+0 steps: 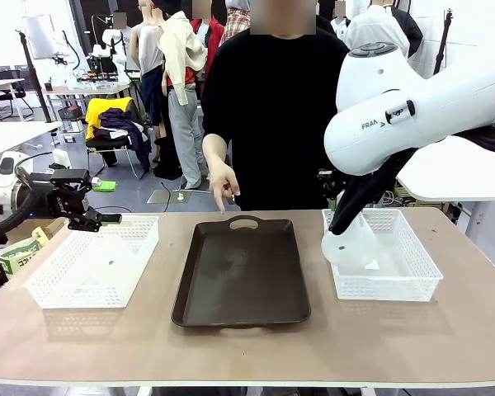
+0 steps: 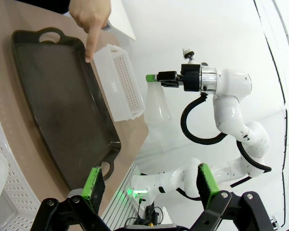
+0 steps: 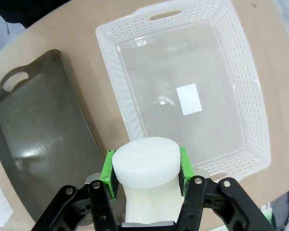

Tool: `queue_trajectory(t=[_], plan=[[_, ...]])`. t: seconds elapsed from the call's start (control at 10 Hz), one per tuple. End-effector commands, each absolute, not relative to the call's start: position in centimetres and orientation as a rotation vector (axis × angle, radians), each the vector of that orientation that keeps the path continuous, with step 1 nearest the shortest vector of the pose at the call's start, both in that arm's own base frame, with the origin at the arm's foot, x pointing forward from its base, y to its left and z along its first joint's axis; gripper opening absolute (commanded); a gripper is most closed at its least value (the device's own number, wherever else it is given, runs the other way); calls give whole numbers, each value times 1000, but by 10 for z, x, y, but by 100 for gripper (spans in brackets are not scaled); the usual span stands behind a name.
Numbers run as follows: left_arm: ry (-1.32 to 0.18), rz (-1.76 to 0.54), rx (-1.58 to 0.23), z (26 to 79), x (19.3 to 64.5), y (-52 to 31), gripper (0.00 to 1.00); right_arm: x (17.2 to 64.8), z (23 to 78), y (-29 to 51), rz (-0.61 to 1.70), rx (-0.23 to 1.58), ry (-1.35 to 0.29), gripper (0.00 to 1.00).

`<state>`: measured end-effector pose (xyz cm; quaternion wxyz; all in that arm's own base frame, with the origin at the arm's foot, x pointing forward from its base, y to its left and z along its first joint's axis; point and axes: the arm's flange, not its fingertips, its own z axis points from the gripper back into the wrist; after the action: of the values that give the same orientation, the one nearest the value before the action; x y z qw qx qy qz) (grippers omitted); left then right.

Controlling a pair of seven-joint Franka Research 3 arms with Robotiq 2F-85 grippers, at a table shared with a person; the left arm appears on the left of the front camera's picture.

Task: Prepare the laboratory tools.
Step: While moving the picked Big flask to the Handle tray indicated by the person, stop as directed by the person.

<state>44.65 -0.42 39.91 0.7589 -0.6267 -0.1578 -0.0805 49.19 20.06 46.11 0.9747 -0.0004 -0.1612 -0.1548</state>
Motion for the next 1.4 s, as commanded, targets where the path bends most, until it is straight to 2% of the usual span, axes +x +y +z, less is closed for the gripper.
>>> queue_trajectory(t=[0.0,0.5,0.9,1.3], plan=[[-345,-180,-1364,401,446,-3,100,491,464,199,-319,6,-327,0],[-345,-180,-1364,401,446,-3,100,492,462,200,-314,0,-327,0],[-345,-180,-1364,401,446,-3,100,509,489,287,-184,65,-341,0],[-345,-180,-1364,401,446,-3,100,550,451,378,-25,84,-263,0]])
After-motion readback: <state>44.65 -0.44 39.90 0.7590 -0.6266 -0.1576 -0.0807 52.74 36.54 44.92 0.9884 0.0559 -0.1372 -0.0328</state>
